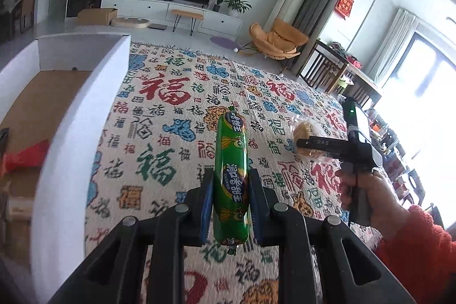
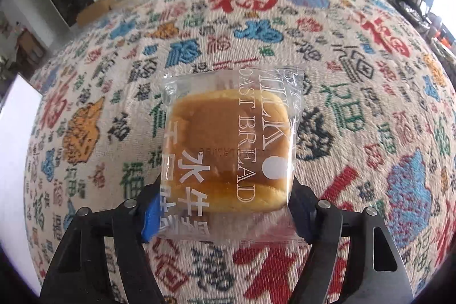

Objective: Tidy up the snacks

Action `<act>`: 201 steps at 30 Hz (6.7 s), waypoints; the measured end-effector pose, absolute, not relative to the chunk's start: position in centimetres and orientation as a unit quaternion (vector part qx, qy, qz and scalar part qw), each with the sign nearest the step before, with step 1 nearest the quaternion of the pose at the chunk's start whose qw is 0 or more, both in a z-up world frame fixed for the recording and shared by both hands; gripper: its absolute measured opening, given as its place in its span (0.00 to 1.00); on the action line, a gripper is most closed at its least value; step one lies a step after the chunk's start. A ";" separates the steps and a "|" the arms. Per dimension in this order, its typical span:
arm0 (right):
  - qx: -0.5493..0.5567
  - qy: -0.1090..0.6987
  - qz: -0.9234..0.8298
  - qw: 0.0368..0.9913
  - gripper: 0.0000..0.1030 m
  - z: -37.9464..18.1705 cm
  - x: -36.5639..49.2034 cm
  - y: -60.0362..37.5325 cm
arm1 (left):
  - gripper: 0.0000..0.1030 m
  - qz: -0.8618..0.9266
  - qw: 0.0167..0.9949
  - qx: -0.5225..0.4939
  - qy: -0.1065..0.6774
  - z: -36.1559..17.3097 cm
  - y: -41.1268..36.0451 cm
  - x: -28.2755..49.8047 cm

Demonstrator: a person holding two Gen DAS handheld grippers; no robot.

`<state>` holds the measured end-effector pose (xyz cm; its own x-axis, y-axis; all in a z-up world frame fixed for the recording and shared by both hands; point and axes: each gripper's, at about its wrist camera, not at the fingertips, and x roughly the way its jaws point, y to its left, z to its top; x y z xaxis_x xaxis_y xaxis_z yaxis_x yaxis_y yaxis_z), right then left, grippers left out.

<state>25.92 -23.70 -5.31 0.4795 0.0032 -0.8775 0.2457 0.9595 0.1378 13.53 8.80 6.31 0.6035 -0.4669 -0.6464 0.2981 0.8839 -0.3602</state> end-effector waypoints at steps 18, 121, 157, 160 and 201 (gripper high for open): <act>0.089 0.376 0.340 0.858 0.72 15.0 18.0 3.0 | 0.22 -0.078 0.931 -0.162 0.318 17.4 29.5 9.8; -0.064 0.375 0.228 0.896 0.82 12.2 9.4 18.2 | 1.00 0.189 0.906 -0.038 0.378 11.4 30.7 4.4; -0.104 0.370 0.206 0.900 0.82 11.7 9.4 19.7 | 1.00 0.200 0.906 -0.031 0.373 11.4 31.2 3.9; -0.105 0.370 0.206 0.900 0.82 11.7 9.3 19.8 | 1.00 0.198 0.906 -0.030 0.372 11.5 31.2 3.8; -0.112 0.371 0.212 0.897 0.82 11.7 9.1 20.1 | 1.00 0.221 0.904 -0.014 0.366 11.6 31.6 3.7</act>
